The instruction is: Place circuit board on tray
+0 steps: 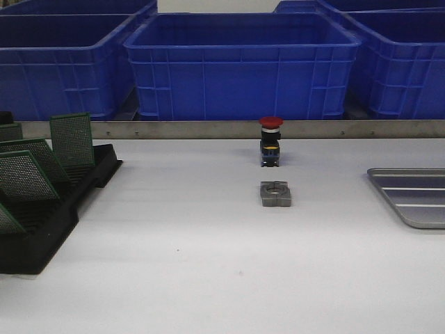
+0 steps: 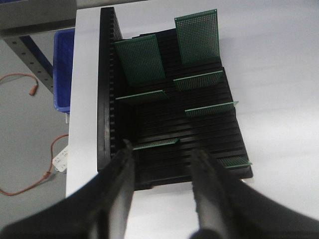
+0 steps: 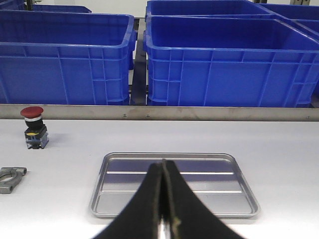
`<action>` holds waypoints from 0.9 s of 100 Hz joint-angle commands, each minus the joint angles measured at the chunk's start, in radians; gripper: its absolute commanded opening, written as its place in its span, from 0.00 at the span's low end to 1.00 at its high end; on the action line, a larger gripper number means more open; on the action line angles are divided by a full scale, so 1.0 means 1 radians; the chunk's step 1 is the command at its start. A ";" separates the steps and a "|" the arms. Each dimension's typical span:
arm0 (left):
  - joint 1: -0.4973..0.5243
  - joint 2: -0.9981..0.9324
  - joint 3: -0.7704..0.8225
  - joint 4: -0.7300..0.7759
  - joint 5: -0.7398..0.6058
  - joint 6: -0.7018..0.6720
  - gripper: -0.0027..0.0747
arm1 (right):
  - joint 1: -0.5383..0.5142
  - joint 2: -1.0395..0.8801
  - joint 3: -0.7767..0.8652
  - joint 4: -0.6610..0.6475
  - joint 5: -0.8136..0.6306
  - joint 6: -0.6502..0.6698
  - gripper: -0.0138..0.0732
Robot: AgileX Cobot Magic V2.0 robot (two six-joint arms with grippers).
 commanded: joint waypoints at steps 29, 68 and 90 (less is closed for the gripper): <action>0.000 0.334 -0.255 -0.081 0.196 0.818 0.53 | -0.006 -0.027 -0.017 -0.002 -0.083 0.000 0.09; 0.000 0.607 -0.264 0.034 0.043 1.156 0.52 | -0.006 -0.027 -0.017 -0.002 -0.083 0.000 0.09; 0.000 0.654 -0.264 0.035 -0.120 1.156 0.51 | -0.006 -0.027 -0.017 -0.002 -0.083 0.000 0.09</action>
